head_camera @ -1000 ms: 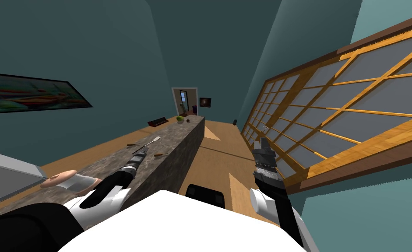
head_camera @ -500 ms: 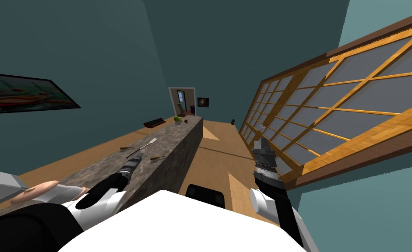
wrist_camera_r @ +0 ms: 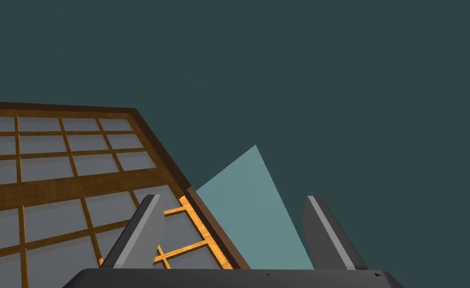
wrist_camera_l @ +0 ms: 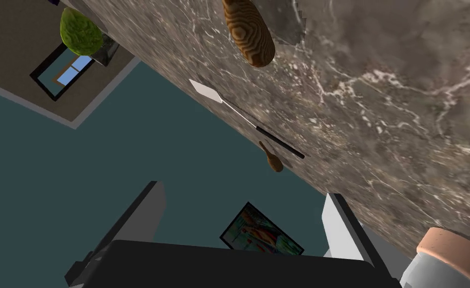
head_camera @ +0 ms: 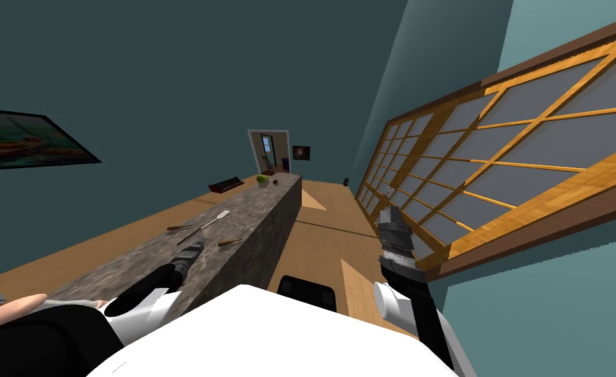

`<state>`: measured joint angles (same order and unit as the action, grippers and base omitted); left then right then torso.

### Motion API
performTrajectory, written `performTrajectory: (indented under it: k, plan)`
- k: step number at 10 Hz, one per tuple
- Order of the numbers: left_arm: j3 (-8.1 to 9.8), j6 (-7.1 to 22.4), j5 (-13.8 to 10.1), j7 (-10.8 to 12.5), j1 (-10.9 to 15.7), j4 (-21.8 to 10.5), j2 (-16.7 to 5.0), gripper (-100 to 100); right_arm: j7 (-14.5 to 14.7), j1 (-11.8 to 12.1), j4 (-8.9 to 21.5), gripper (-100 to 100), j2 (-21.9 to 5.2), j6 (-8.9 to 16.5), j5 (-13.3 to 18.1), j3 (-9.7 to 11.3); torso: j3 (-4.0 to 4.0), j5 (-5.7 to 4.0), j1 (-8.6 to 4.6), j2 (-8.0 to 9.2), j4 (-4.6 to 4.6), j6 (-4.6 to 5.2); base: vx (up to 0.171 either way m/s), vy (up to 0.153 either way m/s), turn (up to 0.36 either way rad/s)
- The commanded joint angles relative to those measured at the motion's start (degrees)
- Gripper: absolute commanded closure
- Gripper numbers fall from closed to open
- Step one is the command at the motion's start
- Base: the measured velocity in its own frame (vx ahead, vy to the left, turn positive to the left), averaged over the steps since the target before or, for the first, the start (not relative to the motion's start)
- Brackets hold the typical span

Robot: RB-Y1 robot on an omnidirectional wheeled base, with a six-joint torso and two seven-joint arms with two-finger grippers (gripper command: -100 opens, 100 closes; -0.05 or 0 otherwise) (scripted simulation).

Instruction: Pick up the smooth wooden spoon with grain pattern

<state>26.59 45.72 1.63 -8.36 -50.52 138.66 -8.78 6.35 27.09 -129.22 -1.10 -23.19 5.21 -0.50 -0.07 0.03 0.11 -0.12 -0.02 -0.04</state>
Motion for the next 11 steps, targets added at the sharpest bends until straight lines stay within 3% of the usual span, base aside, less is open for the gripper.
performTrajectory:
  k: [1, 11]
  plan:
    - [0.48, 2.86, -0.72, 0.2, -0.62, 0.26, -0.05, -100, 0.0, 0.0, 0.0, 0, 0.0, 0.0, 0.0, 0.0, 0.0, 0.0, 0.0, 0.0, 0.0, 0.0, 0.034, 0.02, -0.086]
    - [1.39, 19.49, -5.01, 1.59, -3.8, 2.39, 0.41, -100, 0.0, 0.01, 0.0, 0, 0.0, 0.0, 0.0, 0.0, -0.09, 0.02, 0.08, -0.16, -0.04, 0.0, 0.066, 0.039, -0.054]
